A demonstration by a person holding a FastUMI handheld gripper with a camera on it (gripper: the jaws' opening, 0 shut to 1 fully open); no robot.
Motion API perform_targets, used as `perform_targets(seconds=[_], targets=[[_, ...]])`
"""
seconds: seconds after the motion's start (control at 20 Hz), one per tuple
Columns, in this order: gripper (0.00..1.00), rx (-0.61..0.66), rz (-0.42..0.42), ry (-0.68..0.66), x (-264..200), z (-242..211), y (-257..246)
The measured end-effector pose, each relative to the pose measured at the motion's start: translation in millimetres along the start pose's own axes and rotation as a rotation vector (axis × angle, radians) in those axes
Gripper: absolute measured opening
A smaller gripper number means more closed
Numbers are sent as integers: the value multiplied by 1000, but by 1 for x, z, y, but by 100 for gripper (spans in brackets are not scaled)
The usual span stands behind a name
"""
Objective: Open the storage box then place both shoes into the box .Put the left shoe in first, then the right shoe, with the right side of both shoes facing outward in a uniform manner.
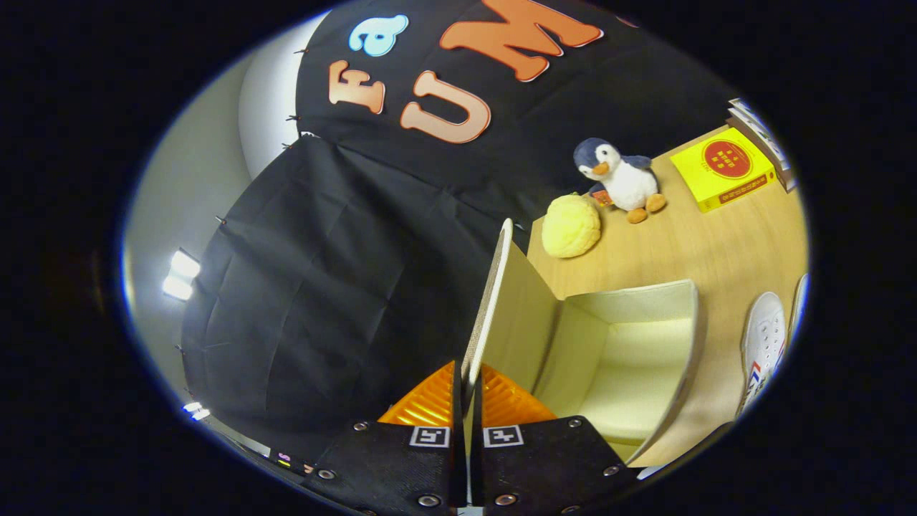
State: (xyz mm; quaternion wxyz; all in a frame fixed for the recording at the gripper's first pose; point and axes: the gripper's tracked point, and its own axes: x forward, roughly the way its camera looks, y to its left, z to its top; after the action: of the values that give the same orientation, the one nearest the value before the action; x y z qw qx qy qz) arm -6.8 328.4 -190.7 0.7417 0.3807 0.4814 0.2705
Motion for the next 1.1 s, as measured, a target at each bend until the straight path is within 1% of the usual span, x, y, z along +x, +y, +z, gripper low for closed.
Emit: perform_targets(seconds=[0.25, 0.45, 0.55, 0.65, 0.8, 0.9, 0.95, 1.0, 1.1], targets=[[3, -65, -9, 30, 66, -36, 39], [3, -74, -20, 25, 94, -53, 44], [3, -42, -34, 47, 113, -61, 37], [3, -47, -66, 76, 129, -75, 29], [3, -42, -150, 168, 145, -107, 20], [5, -54, -149, 192, 147, -115, 25], [9, -63, -135, 201, 144, -116, 29], [24, -76, -129, 207, 139, -117, 29], [44, -113, -148, 203, 121, -108, 17]])
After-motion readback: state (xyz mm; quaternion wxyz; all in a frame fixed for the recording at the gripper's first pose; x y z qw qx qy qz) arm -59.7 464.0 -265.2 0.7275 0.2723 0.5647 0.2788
